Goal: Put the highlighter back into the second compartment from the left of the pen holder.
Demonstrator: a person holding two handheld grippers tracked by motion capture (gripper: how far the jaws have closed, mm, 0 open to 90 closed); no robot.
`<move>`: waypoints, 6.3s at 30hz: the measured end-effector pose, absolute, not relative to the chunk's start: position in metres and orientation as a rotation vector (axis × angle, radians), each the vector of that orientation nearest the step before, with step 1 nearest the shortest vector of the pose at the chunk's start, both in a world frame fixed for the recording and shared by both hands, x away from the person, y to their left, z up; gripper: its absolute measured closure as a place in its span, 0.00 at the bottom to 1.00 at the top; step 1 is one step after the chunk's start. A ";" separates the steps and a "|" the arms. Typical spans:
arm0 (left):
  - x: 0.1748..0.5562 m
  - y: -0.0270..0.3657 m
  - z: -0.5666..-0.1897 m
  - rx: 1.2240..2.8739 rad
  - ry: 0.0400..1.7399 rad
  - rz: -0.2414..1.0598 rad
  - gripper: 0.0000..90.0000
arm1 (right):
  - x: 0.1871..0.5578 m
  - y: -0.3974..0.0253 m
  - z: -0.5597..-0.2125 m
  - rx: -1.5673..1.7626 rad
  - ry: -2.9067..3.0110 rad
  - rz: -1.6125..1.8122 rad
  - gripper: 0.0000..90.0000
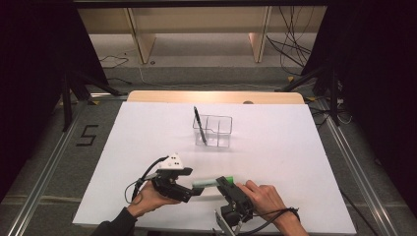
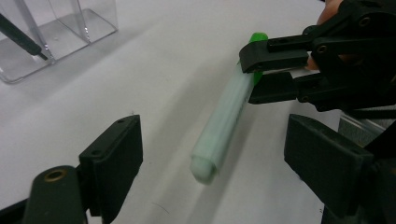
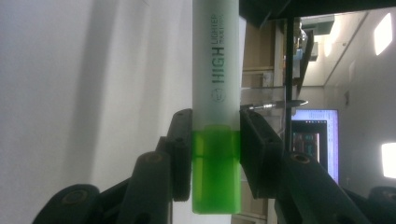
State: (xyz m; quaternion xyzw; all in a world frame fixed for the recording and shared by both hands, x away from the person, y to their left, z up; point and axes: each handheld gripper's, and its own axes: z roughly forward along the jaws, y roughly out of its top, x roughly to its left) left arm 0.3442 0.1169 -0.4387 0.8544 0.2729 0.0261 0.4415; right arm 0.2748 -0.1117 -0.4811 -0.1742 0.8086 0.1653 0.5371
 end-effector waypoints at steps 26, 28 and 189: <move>0.367 0.066 -0.429 2.418 0.463 -0.083 0.62 | 0.271 -0.108 -0.483 -0.478 1.924 0.399 0.75; 0.368 0.065 -0.429 2.437 0.446 -0.096 0.63 | 0.270 -0.108 -0.483 -0.477 1.924 0.400 0.75; 0.527 0.041 -0.411 1.721 1.056 0.322 0.85 | 0.299 -0.220 -0.455 0.946 2.334 1.251 0.36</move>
